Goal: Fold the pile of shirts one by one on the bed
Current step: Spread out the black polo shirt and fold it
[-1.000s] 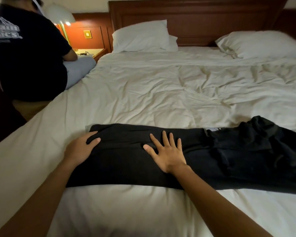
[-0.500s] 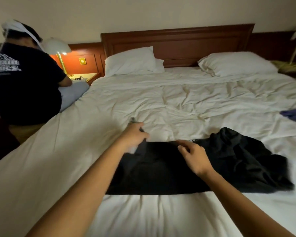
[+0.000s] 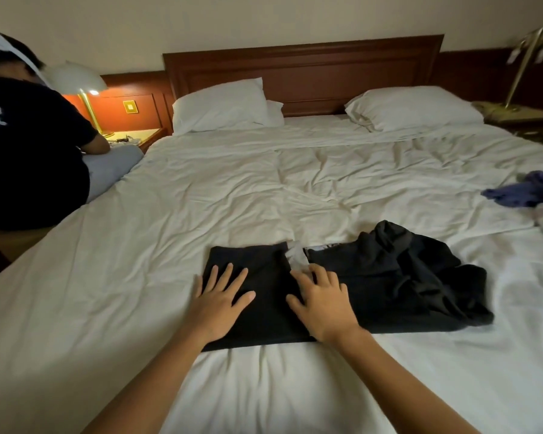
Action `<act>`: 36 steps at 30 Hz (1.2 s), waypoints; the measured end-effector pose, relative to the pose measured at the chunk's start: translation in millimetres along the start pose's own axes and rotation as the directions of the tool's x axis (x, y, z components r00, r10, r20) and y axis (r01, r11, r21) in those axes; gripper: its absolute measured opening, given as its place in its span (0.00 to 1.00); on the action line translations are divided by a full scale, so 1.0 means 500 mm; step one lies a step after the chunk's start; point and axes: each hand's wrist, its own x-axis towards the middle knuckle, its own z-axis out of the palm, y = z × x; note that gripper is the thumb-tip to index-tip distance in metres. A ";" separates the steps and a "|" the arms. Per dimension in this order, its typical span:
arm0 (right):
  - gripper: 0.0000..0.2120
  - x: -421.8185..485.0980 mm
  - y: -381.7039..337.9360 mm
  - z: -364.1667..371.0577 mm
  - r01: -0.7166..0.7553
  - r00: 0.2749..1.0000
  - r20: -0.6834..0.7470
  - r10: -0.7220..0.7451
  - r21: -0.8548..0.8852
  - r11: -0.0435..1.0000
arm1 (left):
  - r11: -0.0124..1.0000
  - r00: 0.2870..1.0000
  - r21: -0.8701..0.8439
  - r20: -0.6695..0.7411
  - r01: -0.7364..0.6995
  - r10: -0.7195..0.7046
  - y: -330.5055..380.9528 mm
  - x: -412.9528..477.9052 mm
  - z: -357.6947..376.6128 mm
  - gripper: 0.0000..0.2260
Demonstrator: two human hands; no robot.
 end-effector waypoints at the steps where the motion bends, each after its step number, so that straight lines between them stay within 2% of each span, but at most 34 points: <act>1: 0.27 -0.007 -0.012 0.010 0.032 0.999 0.004 -0.032 -0.069 0.997 | 1.000 1.000 -0.010 -0.004 -0.005 0.005 -0.004 0.001 0.002 0.30; 3: 0.27 -0.009 -0.030 0.022 0.082 0.997 0.016 -0.081 -0.103 0.991 | 1.000 1.000 -0.016 -0.010 -0.009 0.008 -0.007 0.003 0.003 0.30; 6: 0.26 0.030 -0.047 0.020 0.070 0.998 0.008 -0.070 -0.017 0.997 | 0.999 0.999 -0.053 -0.040 -0.005 0.002 -0.007 0.005 0.009 0.28; 8: 0.25 0.072 -0.063 0.018 0.071 0.996 0.054 -0.071 -0.005 0.997 | 0.997 0.998 -0.080 -0.057 0.000 -0.004 -0.008 0.007 0.015 0.27; 11: 0.27 0.107 -0.081 0.039 0.128 0.971 0.224 -0.087 -0.176 0.976 | 0.994 1.000 -0.109 -0.025 -0.002 -0.001 -0.015 0.016 0.019 0.26; 13: 0.32 0.101 -0.078 0.056 0.095 0.963 0.268 -0.014 -0.291 0.952 | 0.993 1.000 -0.117 -0.004 -0.009 0.008 -0.021 0.025 0.016 0.25; 17: 0.40 0.071 -0.066 0.067 -0.051 0.976 0.176 0.130 -0.394 0.918 | 0.995 1.000 -0.104 -0.021 -0.010 0.008 -0.020 0.036 0.010 0.26; 21: 0.43 0.077 -0.064 0.046 -0.112 0.951 0.202 0.235 -0.483 0.869 | 0.997 0.999 -0.082 -0.049 -0.008 0.004 -0.022 0.047 0.014 0.27; 23: 0.41 0.097 -0.064 0.035 -0.070 0.972 0.169 0.165 -0.461 0.885 | 0.997 0.998 -0.081 -0.060 0.000 -0.005 -0.025 0.056 0.016 0.27; 26: 0.34 0.126 -0.060 0.043 0.113 0.981 0.188 -0.048 -0.349 0.930 | 0.997 0.997 -0.067 -0.073 0.026 -0.031 -0.025 0.070 0.019 0.27; 29: 0.33 0.129 -0.043 0.059 0.122 0.949 0.312 -0.034 -0.266 0.956 | 0.998 0.997 -0.046 -0.073 0.038 -0.041 -0.024 0.076 0.023 0.27; 33: 0.31 0.121 -0.012 0.030 0.114 0.937 0.346 -0.044 -0.186 0.976 | 0.999 0.996 -0.031 -0.080 0.034 -0.037 -0.026 0.074 0.024 0.28; 34: 0.26 0.118 -0.001 0.006 0.103 0.948 0.311 -0.063 -0.115 0.988 | 0.999 0.996 -0.025 -0.080 0.034 -0.036 -0.026 0.073 0.023 0.28; 36: 0.14 0.110 0.043 -0.051 0.031 0.996 0.090 -0.029 -0.015 0.999 | 0.999 0.996 -0.012 -0.078 0.034 -0.035 -0.025 0.072 0.020 0.27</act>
